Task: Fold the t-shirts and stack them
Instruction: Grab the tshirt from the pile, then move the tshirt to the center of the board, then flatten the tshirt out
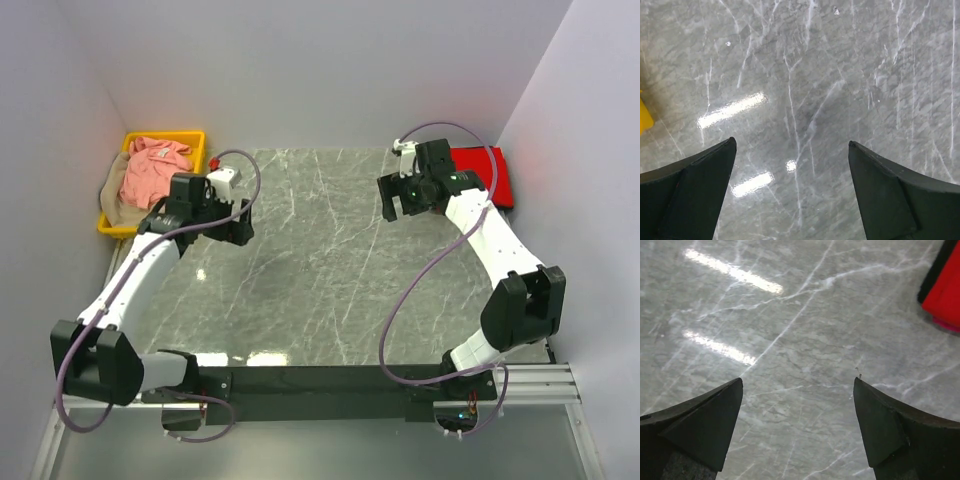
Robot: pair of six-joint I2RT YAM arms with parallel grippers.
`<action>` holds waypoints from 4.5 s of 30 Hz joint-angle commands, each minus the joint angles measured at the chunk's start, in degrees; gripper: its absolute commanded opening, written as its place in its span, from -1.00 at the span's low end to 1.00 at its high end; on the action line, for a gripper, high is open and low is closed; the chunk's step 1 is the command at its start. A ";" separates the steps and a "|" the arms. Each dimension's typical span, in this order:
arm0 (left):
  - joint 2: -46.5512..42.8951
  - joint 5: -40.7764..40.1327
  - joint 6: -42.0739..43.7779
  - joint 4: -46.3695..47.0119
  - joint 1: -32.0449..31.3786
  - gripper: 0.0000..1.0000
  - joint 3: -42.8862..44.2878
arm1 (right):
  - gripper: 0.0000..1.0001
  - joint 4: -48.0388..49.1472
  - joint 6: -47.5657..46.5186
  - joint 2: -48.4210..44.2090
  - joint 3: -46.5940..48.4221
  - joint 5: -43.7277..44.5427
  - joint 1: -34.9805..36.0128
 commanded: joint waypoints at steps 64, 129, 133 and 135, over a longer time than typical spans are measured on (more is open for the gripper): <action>50.81 2.28 -0.09 15.79 29.35 -0.99 66.51 | 0.89 2.82 -6.69 9.12 20.31 3.96 -1.04; 34.18 13.63 40.25 22.56 -33.40 0.40 8.95 | 0.30 -10.10 3.51 18.08 6.33 -21.44 -19.94; 33.76 12.30 40.96 20.38 -33.14 -0.49 10.52 | 0.30 -9.75 3.25 16.50 3.97 -21.26 -20.02; 31.73 13.88 41.31 19.06 -31.47 -0.84 10.53 | 0.29 -9.66 3.16 15.80 3.34 -21.52 -20.02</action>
